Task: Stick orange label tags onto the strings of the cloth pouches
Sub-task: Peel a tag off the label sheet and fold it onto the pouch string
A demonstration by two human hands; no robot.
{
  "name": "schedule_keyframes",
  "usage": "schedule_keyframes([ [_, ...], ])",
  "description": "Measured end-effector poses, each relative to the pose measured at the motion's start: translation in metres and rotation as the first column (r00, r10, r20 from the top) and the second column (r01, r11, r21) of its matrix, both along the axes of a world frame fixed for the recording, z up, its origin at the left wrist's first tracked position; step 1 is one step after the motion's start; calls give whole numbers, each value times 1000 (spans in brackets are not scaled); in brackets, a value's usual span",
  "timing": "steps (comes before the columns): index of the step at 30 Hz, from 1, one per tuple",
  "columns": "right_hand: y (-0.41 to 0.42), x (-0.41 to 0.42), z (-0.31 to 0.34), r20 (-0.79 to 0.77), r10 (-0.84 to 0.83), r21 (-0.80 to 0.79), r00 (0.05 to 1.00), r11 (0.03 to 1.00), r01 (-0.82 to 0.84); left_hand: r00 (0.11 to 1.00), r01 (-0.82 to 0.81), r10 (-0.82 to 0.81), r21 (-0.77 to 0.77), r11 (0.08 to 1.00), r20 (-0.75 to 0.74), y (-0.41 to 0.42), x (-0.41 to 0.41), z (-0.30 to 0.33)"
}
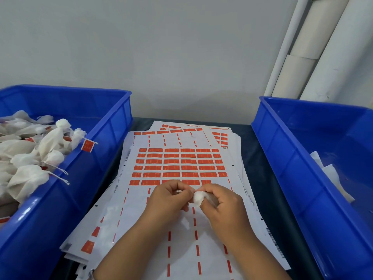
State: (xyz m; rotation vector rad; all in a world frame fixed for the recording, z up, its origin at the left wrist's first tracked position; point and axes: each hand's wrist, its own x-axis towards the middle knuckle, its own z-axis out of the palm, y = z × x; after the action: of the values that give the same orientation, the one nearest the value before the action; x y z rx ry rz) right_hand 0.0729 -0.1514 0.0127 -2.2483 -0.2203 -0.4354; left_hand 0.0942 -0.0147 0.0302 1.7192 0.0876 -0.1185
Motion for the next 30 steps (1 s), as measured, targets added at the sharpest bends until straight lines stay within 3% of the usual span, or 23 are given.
schedule_keyframes([
  [5,1,1,5,-139,-30,123,990,991,47,997,-39,41,-32,999,65,-1,-2,0],
  [8,0,2,8,-220,-47,224,974,970,97,986,-93,85,48,995,144,-4,-3,-3],
  [14,-3,2,11,-319,-12,398,948,906,146,926,-29,-74,266,964,369,-7,-10,-3],
  [19,-2,4,12,-401,23,479,916,857,188,850,-75,-101,307,949,518,-7,-13,-1],
  [23,-3,4,11,-456,77,545,887,811,211,820,-73,-159,376,924,550,-6,-13,-3],
  [25,-4,4,11,-486,123,570,865,795,206,820,-110,-158,423,900,550,-5,-13,-2],
  [30,-5,3,15,-487,261,704,834,683,197,684,-304,-120,431,850,719,-3,-15,-5],
])
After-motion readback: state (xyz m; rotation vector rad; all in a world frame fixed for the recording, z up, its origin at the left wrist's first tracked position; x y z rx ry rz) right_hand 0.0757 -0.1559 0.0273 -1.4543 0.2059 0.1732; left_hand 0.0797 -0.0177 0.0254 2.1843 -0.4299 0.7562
